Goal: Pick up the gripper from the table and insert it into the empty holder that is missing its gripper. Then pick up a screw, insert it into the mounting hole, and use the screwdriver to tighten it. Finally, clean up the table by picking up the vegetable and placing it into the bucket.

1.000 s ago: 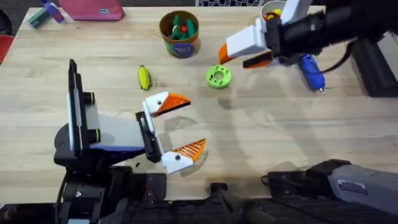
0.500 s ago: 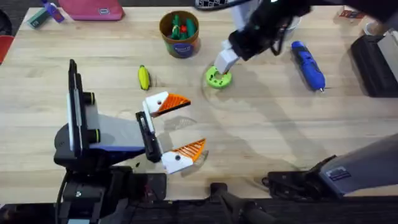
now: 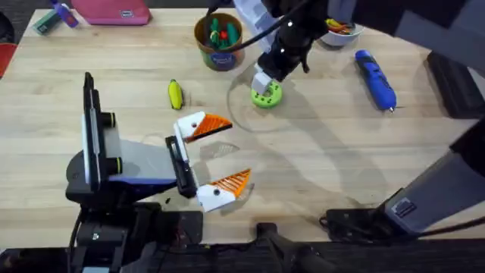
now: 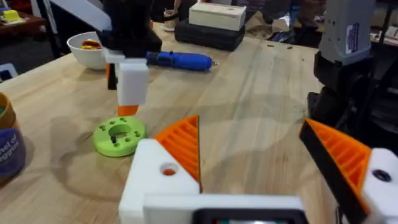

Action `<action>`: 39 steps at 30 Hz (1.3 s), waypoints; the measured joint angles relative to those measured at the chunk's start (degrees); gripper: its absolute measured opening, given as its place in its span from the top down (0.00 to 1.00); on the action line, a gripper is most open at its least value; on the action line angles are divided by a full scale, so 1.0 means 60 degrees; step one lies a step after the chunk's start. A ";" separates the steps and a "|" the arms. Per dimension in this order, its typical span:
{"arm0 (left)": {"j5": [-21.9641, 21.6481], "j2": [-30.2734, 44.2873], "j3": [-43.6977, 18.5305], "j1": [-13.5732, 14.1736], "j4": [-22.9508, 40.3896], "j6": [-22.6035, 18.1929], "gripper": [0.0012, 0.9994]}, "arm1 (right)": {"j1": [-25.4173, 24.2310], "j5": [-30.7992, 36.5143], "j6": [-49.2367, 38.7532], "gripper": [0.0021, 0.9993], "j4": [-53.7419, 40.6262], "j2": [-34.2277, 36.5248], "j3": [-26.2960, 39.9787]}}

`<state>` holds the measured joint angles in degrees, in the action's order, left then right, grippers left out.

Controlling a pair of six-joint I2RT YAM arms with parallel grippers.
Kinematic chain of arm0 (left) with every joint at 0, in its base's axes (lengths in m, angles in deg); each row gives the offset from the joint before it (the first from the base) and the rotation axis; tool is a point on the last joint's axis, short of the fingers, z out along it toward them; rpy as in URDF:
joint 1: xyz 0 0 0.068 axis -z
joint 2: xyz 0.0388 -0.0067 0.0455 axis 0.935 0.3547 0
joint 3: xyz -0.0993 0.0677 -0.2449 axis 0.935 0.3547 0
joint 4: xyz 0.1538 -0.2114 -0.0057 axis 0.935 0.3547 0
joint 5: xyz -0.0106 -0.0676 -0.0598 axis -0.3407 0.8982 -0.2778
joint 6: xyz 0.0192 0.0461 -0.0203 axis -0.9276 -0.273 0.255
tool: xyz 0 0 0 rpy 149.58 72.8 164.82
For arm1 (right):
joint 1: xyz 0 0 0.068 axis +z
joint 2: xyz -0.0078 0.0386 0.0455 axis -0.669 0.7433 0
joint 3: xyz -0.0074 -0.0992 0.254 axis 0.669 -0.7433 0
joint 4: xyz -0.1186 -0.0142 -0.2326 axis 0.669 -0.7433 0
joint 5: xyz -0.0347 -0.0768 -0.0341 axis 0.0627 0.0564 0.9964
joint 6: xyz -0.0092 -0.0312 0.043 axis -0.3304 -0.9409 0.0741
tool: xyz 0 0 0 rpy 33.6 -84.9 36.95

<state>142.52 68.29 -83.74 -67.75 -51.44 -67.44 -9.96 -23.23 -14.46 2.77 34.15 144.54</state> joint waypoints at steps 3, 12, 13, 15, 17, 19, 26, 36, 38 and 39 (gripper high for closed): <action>0.0000 0.0000 0.0000 0.0000 0.0000 0.0000 0.01 | 0.0083 0.0000 -0.0163 0.42 0.0203 0.0181 0.0000; 0.0000 0.0000 0.0000 0.0000 0.0000 0.0000 0.01 | 0.0303 0.0000 -0.0341 0.49 0.0542 0.0548 0.0000; 0.0003 0.0000 0.0000 0.0000 0.0000 0.0000 0.01 | 0.0313 0.0000 -0.0341 0.51 0.0542 0.0568 0.0000; 0.0001 0.0000 0.0000 0.0000 0.0000 0.0000 0.01 | 0.0322 -0.0004 -0.0341 0.53 0.0558 0.0601 0.0000; 0.0000 0.0000 0.0000 0.0000 0.0000 0.0000 0.01 | 0.0320 -0.0007 -0.0341 0.54 0.0579 0.0667 0.0004; 0.0000 0.0000 0.0000 0.0000 0.0000 0.0000 0.01 | 0.0320 -0.0039 -0.0341 0.54 0.0607 0.0777 0.0004; 0.0000 0.0000 0.0000 0.0000 0.0000 0.0000 0.01 | 0.0320 -0.0302 -0.0341 0.59 0.0622 0.1139 0.0004; 0.0000 0.0000 0.0000 0.0000 0.0000 0.0000 0.01 | 0.0320 -0.0364 -0.0345 0.67 0.0775 0.1168 0.0004; 0.0000 -0.0002 0.0000 0.0000 0.0000 0.0000 0.01 | 0.0320 -0.0368 -0.0341 0.67 0.0786 0.1168 0.0004; 0.0003 0.0000 0.0000 0.0000 0.0000 0.0000 0.01 | 0.0320 -0.0371 -0.0341 0.67 0.0786 0.1176 0.0004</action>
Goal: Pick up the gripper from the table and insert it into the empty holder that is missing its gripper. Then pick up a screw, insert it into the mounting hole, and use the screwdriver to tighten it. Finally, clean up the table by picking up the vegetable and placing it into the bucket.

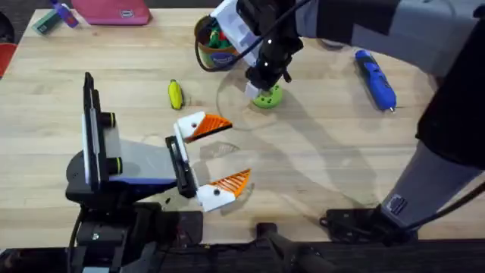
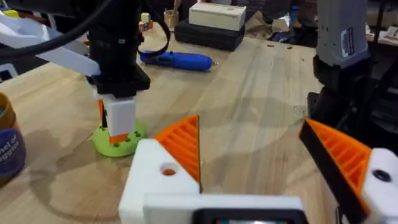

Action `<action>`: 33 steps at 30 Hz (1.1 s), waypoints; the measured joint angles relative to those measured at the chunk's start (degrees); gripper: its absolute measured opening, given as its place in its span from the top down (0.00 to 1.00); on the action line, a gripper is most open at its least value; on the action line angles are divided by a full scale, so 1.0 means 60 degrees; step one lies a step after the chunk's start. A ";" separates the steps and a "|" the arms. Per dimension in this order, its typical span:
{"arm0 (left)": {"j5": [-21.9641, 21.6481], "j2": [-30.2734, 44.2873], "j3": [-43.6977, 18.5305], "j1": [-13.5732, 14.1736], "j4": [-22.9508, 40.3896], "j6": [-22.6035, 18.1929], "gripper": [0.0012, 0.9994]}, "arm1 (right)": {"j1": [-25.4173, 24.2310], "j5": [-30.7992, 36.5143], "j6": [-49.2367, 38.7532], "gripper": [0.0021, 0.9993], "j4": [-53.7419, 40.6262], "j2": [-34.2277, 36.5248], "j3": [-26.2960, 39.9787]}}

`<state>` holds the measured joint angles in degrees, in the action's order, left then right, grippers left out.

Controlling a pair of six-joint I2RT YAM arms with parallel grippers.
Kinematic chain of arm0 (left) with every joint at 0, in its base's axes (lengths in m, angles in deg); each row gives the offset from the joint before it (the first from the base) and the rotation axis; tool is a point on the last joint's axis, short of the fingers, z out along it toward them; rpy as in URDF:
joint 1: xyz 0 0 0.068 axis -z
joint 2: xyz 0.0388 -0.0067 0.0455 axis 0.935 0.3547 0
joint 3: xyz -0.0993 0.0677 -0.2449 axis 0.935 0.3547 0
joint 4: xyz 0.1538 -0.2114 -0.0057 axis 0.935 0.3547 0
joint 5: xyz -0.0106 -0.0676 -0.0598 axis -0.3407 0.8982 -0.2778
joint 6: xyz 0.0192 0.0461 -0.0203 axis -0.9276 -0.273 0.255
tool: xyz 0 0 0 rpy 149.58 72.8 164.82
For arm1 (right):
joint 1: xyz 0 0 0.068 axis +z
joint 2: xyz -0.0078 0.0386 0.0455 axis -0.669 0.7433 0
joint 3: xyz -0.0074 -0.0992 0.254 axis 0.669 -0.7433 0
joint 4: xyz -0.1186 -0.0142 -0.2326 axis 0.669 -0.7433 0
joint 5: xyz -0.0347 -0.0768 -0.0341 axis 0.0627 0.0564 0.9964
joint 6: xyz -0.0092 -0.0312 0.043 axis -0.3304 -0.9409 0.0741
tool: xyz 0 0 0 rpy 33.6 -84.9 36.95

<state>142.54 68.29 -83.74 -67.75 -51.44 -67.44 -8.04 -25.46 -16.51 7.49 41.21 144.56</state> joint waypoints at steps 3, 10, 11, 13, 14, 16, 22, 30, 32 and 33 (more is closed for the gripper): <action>-0.0003 0.0000 0.0000 0.0000 0.0000 0.0000 0.01 | 0.0000 -0.0152 0.0000 0.67 0.0004 0.0018 0.0000; -0.0003 0.0000 0.0000 0.0000 0.0000 0.0000 0.01 | 0.0000 -0.0328 0.0000 0.69 0.0004 0.0088 0.0004; -0.0002 0.0000 0.0000 0.0000 0.0000 0.0000 0.01 | 0.0000 -0.0333 -0.0004 0.71 0.0002 0.0110 0.0004; -0.0003 0.0000 0.0000 0.0000 0.0000 0.0000 0.01 | 0.0000 -0.0350 -0.0004 0.73 0.0000 0.0142 0.0007; -0.0003 0.0000 0.0000 0.0000 0.0000 0.0000 0.01 | 0.0000 -0.0357 -0.0003 0.73 -0.0001 0.0155 0.0007; -0.0003 0.0000 0.0000 0.0000 0.0000 0.0000 0.01 | 0.0000 -0.0361 0.0000 0.77 -0.0007 0.0171 0.0007; -0.0003 0.0000 0.0000 0.0000 0.0000 0.0000 0.01 | 0.0000 -0.0397 -0.0004 0.83 -0.0024 0.0224 0.0018; 0.0000 0.0000 0.0000 0.0000 0.0000 0.0000 0.01 | 0.0000 -0.0386 -0.0032 0.99 -0.0022 0.0277 0.0055; -0.0003 0.0000 0.0000 0.0000 0.0000 0.0000 0.01 | 0.0000 -0.0386 -0.0030 0.99 -0.0022 0.0277 0.0058; -0.0003 0.0000 0.0000 0.0000 0.0000 0.0000 0.01 | 0.0000 -0.0390 -0.0029 1.00 -0.0025 0.0277 0.0058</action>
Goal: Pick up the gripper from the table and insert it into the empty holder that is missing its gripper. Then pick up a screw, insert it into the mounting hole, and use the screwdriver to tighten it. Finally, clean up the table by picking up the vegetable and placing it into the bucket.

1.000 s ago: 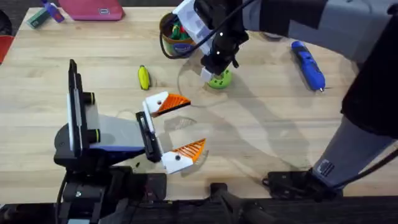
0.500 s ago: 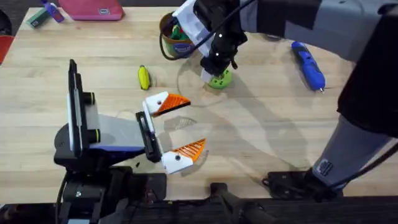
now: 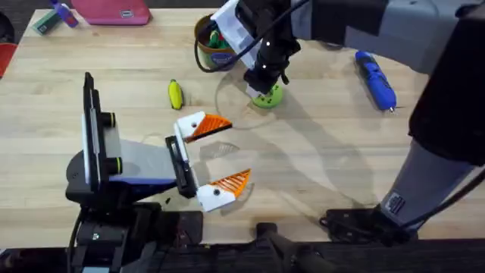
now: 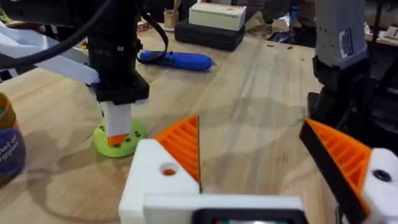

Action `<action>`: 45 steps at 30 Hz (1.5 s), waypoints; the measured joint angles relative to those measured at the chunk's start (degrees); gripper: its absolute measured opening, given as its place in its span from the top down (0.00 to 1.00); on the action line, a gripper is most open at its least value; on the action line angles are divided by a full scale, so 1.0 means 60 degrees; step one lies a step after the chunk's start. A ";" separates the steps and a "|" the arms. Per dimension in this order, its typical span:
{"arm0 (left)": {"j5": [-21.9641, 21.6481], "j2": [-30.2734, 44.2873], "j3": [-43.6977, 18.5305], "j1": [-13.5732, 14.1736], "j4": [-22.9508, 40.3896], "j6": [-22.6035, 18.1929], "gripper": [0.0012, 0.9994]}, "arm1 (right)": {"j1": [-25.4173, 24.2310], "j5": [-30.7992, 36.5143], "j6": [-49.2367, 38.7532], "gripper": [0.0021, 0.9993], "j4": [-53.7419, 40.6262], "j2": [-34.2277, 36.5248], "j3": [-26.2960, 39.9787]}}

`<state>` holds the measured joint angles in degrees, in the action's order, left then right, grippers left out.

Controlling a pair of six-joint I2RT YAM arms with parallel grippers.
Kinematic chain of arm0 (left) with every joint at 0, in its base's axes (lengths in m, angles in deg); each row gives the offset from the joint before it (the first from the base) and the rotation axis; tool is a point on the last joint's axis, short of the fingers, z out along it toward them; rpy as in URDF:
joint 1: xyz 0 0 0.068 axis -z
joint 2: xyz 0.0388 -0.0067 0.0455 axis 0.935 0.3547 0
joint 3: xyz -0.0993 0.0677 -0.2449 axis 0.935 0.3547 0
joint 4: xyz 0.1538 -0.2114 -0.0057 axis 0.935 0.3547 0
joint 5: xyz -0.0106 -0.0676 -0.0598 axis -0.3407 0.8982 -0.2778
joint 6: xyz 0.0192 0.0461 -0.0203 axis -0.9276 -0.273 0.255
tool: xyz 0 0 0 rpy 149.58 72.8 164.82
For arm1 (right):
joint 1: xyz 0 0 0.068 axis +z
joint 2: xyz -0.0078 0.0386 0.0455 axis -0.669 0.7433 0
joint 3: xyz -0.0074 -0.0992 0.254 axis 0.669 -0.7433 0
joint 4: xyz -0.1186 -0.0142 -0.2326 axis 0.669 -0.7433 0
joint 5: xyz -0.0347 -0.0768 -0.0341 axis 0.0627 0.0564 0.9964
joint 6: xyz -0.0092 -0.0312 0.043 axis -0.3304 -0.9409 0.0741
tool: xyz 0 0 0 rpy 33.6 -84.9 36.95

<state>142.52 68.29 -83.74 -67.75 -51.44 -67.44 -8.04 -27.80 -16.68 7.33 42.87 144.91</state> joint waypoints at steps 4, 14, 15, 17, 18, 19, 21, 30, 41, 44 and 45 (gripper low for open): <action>0.0003 0.0000 0.0000 0.0000 0.0000 0.0000 0.01 | 0.0000 0.0003 -0.0003 1.00 -0.0005 0.0000 0.0000; 0.0000 0.0000 0.0000 0.0000 0.0000 0.0000 0.01 | 0.0000 0.0000 0.0000 1.00 -0.0932 -0.0043 0.0571; 0.0000 0.0000 0.0000 0.0000 0.0000 0.0000 0.01 | 0.0000 -0.0005 -0.0001 1.00 -0.1183 -0.0107 0.0743; 0.0003 0.0000 0.0000 0.0000 0.0000 0.0000 0.01 | 0.0000 -0.0021 0.0000 1.00 -0.1676 -0.0308 0.1182; 0.0000 0.0000 0.0000 0.0000 0.0000 0.0000 0.01 | 0.0000 -0.0030 0.0000 1.00 -0.1863 -0.0407 0.1417; 0.0002 0.0000 0.0000 0.0000 0.0000 0.0000 0.01 | 0.0000 -0.0037 -0.0002 1.00 -0.2076 -0.0532 0.1726; 0.0000 0.0000 0.0000 0.0000 0.0000 0.0000 0.01 | 0.0000 -0.0037 0.0000 1.00 -0.2480 -0.0739 0.2338; 0.0004 0.0000 0.0000 0.0000 0.0000 -0.0004 0.01 | 0.0125 -0.0037 -0.0001 1.00 -0.4203 -0.0972 0.4476; 0.0003 0.0000 0.0000 0.0000 0.0000 -0.0004 0.01 | 0.0887 -0.0066 -0.0010 1.00 -0.4935 -0.1653 0.5074; 0.0004 0.0000 0.0000 0.0000 0.0000 -0.0004 0.01 | 0.1483 -0.0070 -0.0151 1.00 -0.4998 -0.1896 0.5110; 0.0003 0.0000 0.0000 0.0000 0.0000 -0.0004 0.01 | 0.1708 -0.0073 -0.0219 1.00 -0.5013 -0.1957 0.5122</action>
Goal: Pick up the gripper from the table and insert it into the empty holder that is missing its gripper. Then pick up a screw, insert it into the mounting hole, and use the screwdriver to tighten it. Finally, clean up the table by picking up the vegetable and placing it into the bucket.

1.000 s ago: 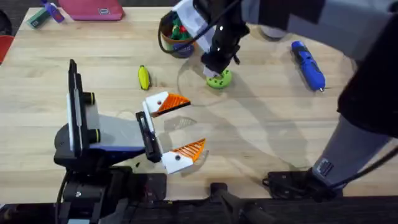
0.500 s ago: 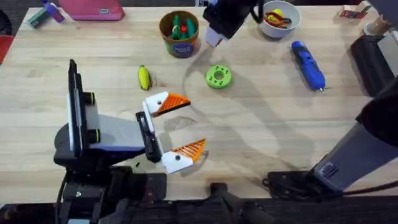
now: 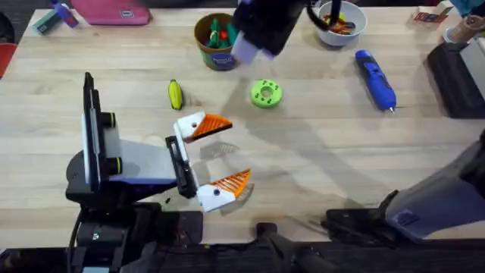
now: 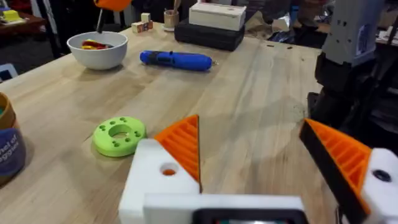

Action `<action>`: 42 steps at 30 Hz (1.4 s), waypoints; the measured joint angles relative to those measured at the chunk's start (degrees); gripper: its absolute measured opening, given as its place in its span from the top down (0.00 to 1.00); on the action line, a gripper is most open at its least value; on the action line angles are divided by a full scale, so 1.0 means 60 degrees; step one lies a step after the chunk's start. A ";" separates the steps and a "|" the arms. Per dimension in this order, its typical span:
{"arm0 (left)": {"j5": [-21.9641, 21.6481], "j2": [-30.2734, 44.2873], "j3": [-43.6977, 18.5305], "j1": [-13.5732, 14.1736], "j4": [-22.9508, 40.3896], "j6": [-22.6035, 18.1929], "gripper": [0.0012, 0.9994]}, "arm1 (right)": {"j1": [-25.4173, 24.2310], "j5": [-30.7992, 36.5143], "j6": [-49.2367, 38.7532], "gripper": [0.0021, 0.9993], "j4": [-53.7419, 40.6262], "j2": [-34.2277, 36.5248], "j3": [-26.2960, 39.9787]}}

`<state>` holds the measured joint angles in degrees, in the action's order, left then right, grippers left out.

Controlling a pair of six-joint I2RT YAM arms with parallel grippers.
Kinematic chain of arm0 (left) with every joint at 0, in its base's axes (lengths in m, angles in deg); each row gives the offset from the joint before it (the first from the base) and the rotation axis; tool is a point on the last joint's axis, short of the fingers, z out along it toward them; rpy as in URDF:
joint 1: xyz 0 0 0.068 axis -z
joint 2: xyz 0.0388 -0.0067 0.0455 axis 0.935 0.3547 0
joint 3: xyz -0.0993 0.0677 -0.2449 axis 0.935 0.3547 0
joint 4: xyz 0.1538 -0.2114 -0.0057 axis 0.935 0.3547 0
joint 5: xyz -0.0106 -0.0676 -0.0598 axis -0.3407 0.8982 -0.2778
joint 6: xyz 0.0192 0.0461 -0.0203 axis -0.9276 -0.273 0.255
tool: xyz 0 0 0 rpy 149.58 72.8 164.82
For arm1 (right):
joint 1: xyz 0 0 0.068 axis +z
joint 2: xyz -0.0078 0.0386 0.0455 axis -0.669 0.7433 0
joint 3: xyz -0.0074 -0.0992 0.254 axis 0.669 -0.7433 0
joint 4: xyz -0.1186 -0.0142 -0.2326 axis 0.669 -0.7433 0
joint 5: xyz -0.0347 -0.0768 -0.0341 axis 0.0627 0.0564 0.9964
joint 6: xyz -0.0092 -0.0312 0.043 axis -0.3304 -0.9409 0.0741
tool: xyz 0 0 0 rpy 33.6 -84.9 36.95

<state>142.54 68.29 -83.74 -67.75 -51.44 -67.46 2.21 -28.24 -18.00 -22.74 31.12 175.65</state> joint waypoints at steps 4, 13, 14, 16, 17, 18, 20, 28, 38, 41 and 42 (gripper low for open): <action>0.0001 0.0000 0.0000 0.0000 0.0000 0.0000 0.01 | 0.0811 0.0000 -0.0282 1.00 -0.0069 -0.0064 0.0050; -0.0003 0.0000 0.0000 0.0000 0.0000 0.0000 0.01 | 0.2109 0.0000 -0.0891 1.00 0.0001 -0.0064 -0.0011; 0.0001 0.0000 0.0000 0.0000 0.0000 0.0000 0.01 | 0.2208 0.0000 -0.0929 1.00 0.0001 -0.0061 -0.0050; 0.0001 0.0000 0.0000 0.0000 0.0000 0.0000 0.01 | 0.2364 -0.0004 -0.0988 1.00 0.0025 -0.0061 -0.0154; 0.0001 0.0000 0.0000 0.0000 0.0000 0.0000 0.01 | 0.2416 -0.0004 -0.1001 1.00 0.0052 -0.0061 -0.0199; 0.0001 0.0000 0.0000 0.0000 0.0000 0.0000 0.01 | 0.2453 -0.0002 -0.1011 1.00 0.0087 -0.0061 -0.0238; -0.0003 0.0000 0.0000 0.0000 0.0000 0.0000 0.01 | 0.2492 -0.0004 -0.1044 1.00 0.0189 -0.0061 -0.0317; -0.0002 0.0000 0.0000 0.0000 0.0000 0.0000 0.01 | 0.2493 -0.0368 -0.1226 1.00 0.0245 -0.0045 -0.0359; 0.0001 0.0000 0.0000 0.0000 0.0000 0.0000 0.01 | 0.2507 -0.0572 -0.1412 1.00 0.0461 0.0006 -0.0726; -0.0002 0.0000 0.0000 0.0000 0.0000 0.0000 0.01 | 0.2522 -0.0576 -0.1497 1.00 0.0511 0.0016 -0.0726; 0.0001 0.0000 0.0000 0.0000 0.0000 0.0000 0.01 | 0.2538 -0.0579 -0.1506 1.00 0.0511 0.0018 -0.0726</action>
<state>142.55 68.29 -83.74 -67.75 -51.44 -67.46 17.44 -31.71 -27.03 -19.68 31.23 171.29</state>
